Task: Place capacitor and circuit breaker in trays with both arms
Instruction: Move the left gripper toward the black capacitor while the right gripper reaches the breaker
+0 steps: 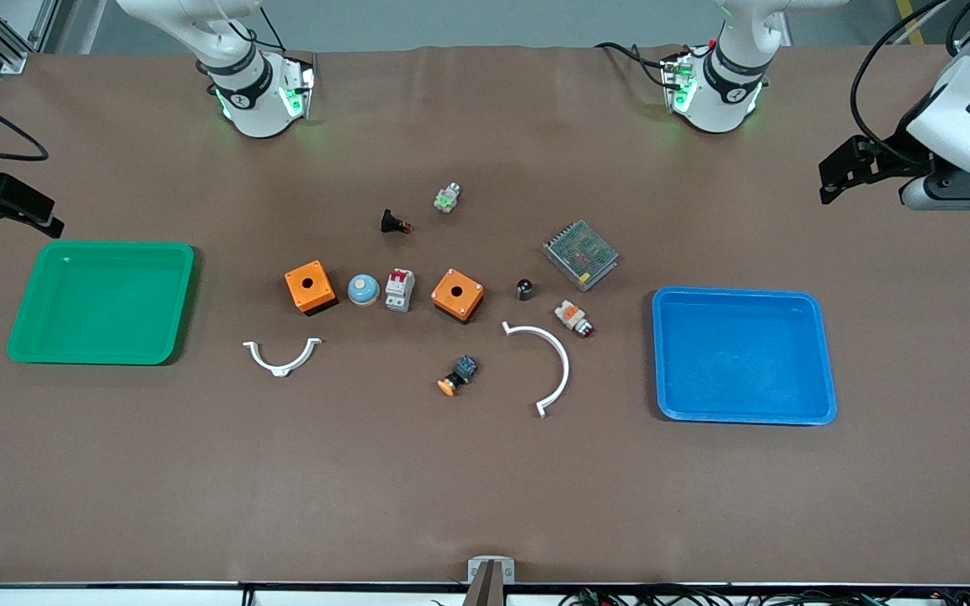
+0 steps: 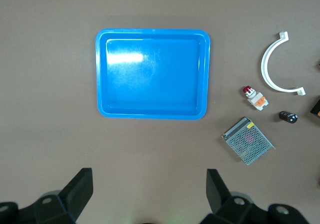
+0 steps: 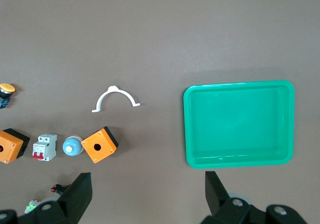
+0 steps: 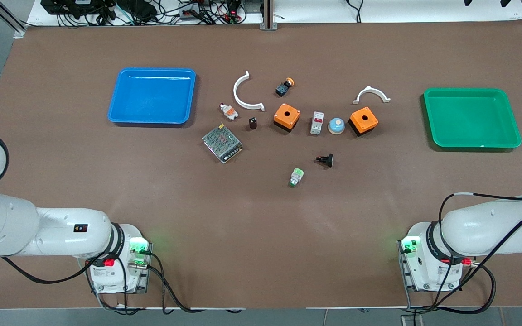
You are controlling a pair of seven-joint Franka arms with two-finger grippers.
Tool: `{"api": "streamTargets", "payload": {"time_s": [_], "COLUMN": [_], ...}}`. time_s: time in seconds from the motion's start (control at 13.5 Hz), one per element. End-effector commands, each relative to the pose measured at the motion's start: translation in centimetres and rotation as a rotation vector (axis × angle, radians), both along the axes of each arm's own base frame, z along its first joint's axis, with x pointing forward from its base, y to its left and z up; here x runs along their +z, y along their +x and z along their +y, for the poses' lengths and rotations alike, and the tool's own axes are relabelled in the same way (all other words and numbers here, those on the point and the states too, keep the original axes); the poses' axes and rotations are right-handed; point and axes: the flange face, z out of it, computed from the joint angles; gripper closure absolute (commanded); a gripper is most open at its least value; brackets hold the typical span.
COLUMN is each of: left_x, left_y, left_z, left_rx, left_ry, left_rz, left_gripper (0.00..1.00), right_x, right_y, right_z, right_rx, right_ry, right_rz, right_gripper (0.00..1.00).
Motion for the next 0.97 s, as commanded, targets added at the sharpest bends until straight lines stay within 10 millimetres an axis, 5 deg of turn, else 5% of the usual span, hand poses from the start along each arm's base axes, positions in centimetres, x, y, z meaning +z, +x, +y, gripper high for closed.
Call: {"api": "streamTargets", "payload": {"time_s": [0.0,0.37,0.89], "left_x": [0.5,-2.1,-12.2], "left_y": [0.1,2.8,5.3], "left_z": [0.1,-1.2,-14.4], "left_rx": [-0.003,-0.011,-0.006], "left_ry": [-0.005,-0.014,-0.005], "left_rz": [-0.005,0.036,0.113], "left_gripper": [0.00,0.00,0.00], "right_x": [0.5,0.6,-1.3], "right_y": [0.1,0.1,1.3], "right_z": [-0.2,-0.3,1.2], "right_rx": [0.002,0.001,0.018], "right_ry": [-0.010,-0.012,-0.004], "right_rz": [-0.001,-0.003,0.020], "right_gripper": [0.00,0.00,0.00]}}
